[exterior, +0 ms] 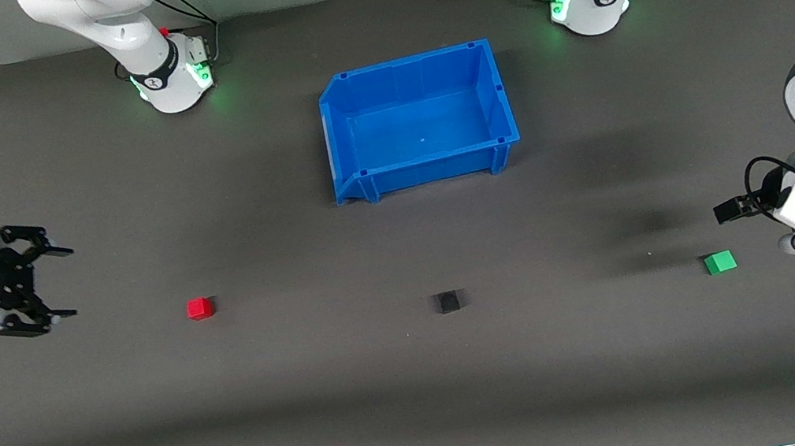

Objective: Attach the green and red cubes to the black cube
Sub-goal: 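Lower the right gripper to the red cube while the left gripper lowers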

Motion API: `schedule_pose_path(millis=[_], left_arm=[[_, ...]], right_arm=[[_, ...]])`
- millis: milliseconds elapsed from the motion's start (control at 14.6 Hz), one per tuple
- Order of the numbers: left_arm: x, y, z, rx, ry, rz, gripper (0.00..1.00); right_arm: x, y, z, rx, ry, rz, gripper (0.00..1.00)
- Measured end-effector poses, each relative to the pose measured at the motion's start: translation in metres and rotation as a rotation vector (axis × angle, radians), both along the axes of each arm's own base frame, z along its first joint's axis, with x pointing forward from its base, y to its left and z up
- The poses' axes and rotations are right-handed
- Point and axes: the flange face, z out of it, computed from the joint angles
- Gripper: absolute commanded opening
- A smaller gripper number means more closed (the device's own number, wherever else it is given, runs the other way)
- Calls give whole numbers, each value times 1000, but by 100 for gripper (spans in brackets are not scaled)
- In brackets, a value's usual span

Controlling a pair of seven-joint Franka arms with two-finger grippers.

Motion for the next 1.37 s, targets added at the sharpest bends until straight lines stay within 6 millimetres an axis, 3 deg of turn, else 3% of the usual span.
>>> schedule_pose_path(millis=[206, 343, 548, 754, 1097, 1371], left_arm=[[4, 10, -18, 7, -3, 128, 100], [6, 29, -32, 9, -7, 220, 100], [10, 56, -37, 6, -14, 346, 100], [27, 52, -49, 9, -15, 575, 100], [53, 49, -100, 31, 24, 927, 100], [70, 52, -82, 31, -21, 1260, 100]], right_arm=[[16, 1, -42, 34, 7, 29, 99], [23, 0, -74, 44, -15, 32, 99], [21, -4, -121, 47, -52, -1, 99], [17, -1, -158, 55, -47, -21, 99], [12, 5, -223, 176, -30, -9, 99], [13, -1, -252, 182, -41, -5, 99]])
